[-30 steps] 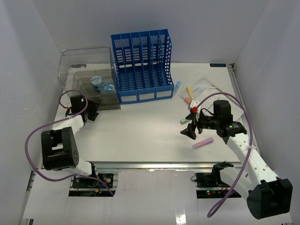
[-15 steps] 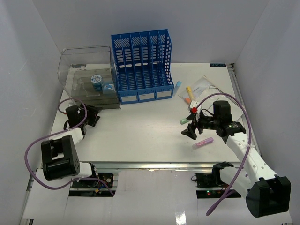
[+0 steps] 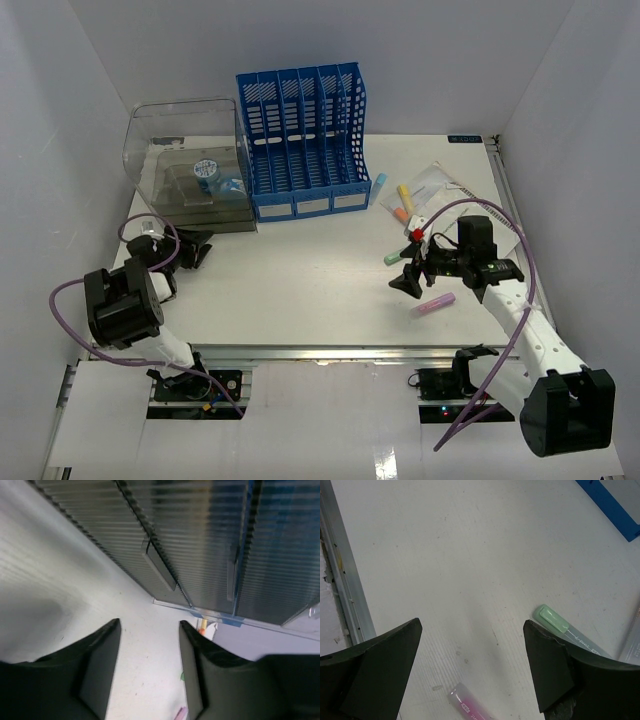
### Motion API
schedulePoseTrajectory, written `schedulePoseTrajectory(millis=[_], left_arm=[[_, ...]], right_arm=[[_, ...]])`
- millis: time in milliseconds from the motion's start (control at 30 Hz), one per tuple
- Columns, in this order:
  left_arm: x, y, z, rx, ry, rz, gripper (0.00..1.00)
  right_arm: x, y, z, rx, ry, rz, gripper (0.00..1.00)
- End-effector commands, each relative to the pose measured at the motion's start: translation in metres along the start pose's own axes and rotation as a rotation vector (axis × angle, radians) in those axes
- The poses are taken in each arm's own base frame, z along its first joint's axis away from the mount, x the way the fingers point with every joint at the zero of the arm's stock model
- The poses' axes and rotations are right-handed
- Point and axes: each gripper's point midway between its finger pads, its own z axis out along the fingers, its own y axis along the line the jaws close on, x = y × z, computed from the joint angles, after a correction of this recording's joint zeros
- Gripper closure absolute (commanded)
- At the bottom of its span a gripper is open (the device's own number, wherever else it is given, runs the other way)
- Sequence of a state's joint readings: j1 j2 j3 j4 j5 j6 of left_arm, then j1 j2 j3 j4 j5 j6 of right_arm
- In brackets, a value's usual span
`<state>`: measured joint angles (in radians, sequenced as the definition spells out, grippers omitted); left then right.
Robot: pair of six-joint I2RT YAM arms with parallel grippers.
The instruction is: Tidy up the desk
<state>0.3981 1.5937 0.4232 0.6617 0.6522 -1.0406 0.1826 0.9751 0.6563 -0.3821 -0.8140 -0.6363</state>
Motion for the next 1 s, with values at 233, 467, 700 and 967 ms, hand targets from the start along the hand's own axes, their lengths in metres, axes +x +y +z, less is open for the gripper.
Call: schedulePoseTrajectory(millis=[233, 467, 700, 967], left_arm=[[-0.022, -0.006, 0.022, 0.094, 0.013, -0.005, 0.5], [-0.023, -0.017, 0.017, 0.159, 0.001, 0.008, 0.52], [-0.024, -0.021, 0.012, 0.187, -0.01, 0.018, 0.55], [-0.038, -0.014, 0.027, 0.159, -0.021, -0.02, 0.59]], right_arm=[[0.006, -0.005, 0.004, -0.014, 0.0, -0.002, 0.12], [0.009, -0.006, 0.005, -0.017, 0.009, 0.008, 0.12], [0.01, -0.007, 0.006, -0.018, 0.012, 0.011, 0.12], [0.013, -0.008, 0.006, -0.017, 0.019, 0.021, 0.12]])
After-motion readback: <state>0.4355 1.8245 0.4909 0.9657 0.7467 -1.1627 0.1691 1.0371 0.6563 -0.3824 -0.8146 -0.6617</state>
